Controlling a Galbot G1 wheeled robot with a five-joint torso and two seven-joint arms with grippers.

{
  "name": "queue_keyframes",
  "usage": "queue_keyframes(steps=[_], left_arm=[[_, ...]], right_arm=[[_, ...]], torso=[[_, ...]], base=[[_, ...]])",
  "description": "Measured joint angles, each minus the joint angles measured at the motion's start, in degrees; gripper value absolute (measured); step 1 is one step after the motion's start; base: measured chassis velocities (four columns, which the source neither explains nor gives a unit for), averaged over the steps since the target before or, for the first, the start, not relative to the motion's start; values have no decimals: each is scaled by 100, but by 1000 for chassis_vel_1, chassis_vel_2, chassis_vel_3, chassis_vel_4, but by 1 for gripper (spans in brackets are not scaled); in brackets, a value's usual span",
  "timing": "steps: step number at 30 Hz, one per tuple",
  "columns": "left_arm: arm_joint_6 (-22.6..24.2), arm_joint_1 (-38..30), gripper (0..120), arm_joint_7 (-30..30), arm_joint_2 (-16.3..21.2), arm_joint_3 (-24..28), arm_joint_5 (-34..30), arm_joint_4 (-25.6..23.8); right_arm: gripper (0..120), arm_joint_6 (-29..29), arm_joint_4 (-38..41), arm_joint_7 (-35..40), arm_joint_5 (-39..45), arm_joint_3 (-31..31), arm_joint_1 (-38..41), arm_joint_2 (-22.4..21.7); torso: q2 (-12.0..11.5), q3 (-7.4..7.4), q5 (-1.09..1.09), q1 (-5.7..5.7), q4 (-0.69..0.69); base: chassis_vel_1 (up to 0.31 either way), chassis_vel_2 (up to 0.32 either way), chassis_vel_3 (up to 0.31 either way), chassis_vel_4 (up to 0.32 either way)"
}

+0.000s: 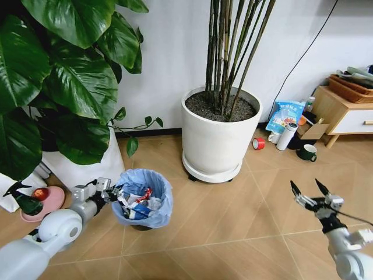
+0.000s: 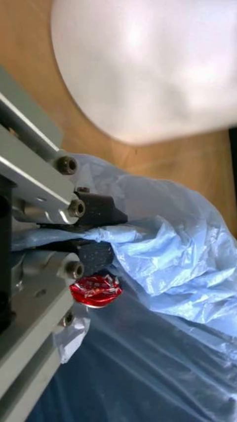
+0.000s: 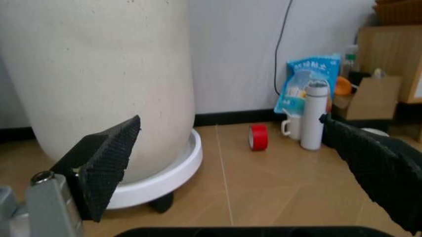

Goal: Pick up the trash bin and place the garbage on the floor into it.

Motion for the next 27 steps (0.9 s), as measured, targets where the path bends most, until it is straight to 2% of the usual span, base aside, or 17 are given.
queue_keyframes(steps=[6, 8, 11, 12, 16, 17, 20, 27], left_arm=[[-31, 599, 0, 6, -110, -732, 92, 11], [-34, 729, 0, 7, -138, -875, 108, 3], [-34, 1301, 0, 13, -299, -1454, 256, -73], [-34, 1301, 0, 13, -299, -1454, 256, -73], [-60, 1912, 0, 131, -585, -2210, 431, -142], [-60, 1912, 0, 131, -585, -2210, 431, -142], [-119, 2343, 0, 249, -773, -2727, 501, -187], [-158, 2822, 0, 335, -995, -3096, 623, -389]], right_arm=[[100, 133, 105, -97, 12, 100, -297, 237], [100, 156, 151, -87, 35, 100, -360, 252], [100, 189, 346, -30, 115, 80, -607, 257], [100, 189, 346, -30, 115, 80, -607, 257], [100, 181, 613, 146, 416, -41, -978, 83], [100, 181, 613, 146, 416, -41, -978, 83], [100, 235, 756, 149, 550, -198, -1308, -163], [100, 416, 874, 81, 395, -399, -1581, -184]], torso=[[0, 0, 0, 0, 0], [0, 0, 1, 0, -1], [0, 1, -1, 1, -1], [0, 1, -1, 1, -1], [0, 0, 0, 0, -1], [0, 0, 0, 0, -1], [0, 1, 1, 0, 0], [0, 0, 1, 0, -3]], base=[[0, 0, 0, 0], [0, 0, 0, 0], [0, 0, 0, 0], [0, 0, 0, 0], [0, 0, 0, 0], [0, 0, 0, 0], [0, 0, 0, 0], [0, 0, 0, 0]])
